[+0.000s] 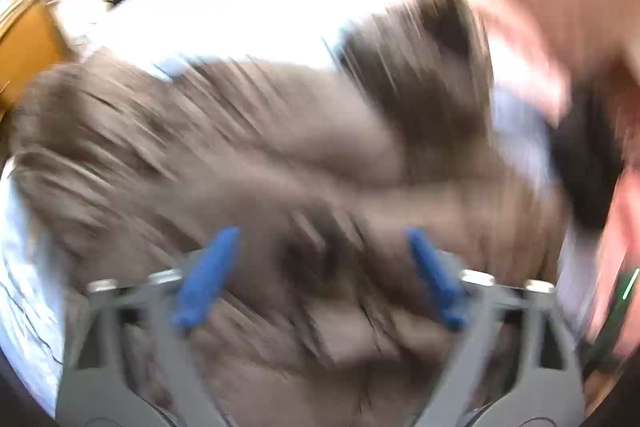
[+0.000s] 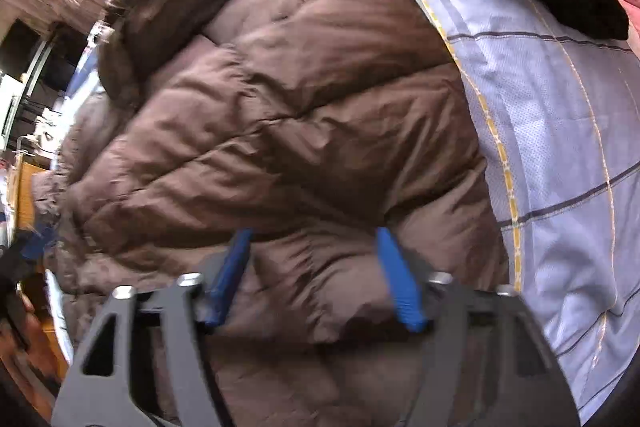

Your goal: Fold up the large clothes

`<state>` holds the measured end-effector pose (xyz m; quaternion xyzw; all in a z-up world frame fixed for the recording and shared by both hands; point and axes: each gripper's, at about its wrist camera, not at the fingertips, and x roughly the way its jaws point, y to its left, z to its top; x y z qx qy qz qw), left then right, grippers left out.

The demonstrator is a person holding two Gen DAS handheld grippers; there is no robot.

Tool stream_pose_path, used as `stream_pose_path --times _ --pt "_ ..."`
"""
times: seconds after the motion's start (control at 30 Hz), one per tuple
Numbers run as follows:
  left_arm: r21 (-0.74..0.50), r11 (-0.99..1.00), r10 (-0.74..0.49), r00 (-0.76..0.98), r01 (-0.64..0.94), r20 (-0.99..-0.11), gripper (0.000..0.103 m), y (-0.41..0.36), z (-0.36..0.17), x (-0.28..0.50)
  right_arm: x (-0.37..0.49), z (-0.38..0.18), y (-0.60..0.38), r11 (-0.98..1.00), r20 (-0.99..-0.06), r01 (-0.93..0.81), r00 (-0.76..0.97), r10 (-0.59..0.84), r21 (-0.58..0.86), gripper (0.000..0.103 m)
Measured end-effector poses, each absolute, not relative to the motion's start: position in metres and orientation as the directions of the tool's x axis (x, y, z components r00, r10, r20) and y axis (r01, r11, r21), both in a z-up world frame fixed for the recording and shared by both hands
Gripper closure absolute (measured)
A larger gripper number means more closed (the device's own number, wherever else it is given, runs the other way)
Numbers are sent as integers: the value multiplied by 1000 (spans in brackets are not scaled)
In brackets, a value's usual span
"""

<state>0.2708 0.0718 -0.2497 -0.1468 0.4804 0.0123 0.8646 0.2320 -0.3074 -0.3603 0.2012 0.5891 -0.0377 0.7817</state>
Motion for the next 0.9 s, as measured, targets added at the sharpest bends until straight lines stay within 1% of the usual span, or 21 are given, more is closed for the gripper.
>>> stream_pose_path --times 0.03,0.07,0.1,0.13,0.2,0.27,0.3,0.33,0.4,0.43,0.47,0.53,0.57,0.63,0.67,0.7,0.77,0.83,0.9 --pt "-303 921 -98 607 -245 -789 2 115 -233 265 227 -356 -307 910 -935 308 302 185 279 33" --pt "-345 890 -87 630 -299 -772 2 148 -228 262 222 -353 -306 901 -935 321 292 200 293 33" --pt "-399 836 -77 638 -378 -766 2 194 -230 256 215 -352 -305 890 -934 333 278 223 312 33" --pt "-431 794 -76 634 -428 -769 2 224 -237 254 208 -351 -302 880 -931 339 266 249 332 33" --pt "-463 710 -69 602 -530 -795 2 284 -262 244 188 -344 -296 860 -920 344 243 307 378 33" --pt "-450 591 -31 539 -670 -842 2 344 -299 227 173 -337 -288 837 -905 349 223 362 421 33" --pt "-457 532 -31 523 -713 -852 2 365 -316 217 166 -336 -284 824 -893 347 218 394 448 32" --pt "-485 448 -58 516 -751 -854 2 390 -338 205 161 -332 -278 816 -886 345 216 411 463 31" --pt "-540 326 -132 529 -776 -839 2 414 -368 193 155 -332 -273 820 -886 337 207 414 462 29" --pt "-578 257 -177 550 -774 -816 2 425 -384 189 153 -332 -270 831 -891 325 197 408 452 29" --pt "-599 220 -192 568 -770 -800 2 430 -390 187 150 -331 -269 837 -895 319 190 403 444 29" --pt "-608 182 -172 583 -773 -794 2 435 -392 191 150 -336 -268 842 -900 319 176 398 435 29" --pt "-621 193 -168 598 -759 -783 2 435 -389 197 150 -338 -270 839 -898 321 174 404 440 29" --pt "-692 253 -219 657 -676 -721 2 430 -380 216 152 -343 -273 826 -891 334 167 422 454 28" --pt "-697 276 -227 660 -662 -716 2 426 -377 222 152 -345 -275 819 -889 345 164 428 458 29" --pt "-703 283 -225 667 -653 -710 2 422 -374 225 153 -348 -277 810 -885 358 159 438 465 29" --pt "-737 242 -268 687 -631 -675 2 416 -381 228 155 -355 -281 793 -879 383 147 454 474 28" --pt "-729 205 -319 659 -654 -681 2 409 -396 231 159 -358 -281 780 -872 394 150 467 486 28" --pt "-720 208 -314 652 -663 -691 2 406 -408 231 160 -358 -277 786 -867 374 137 478 492 28"
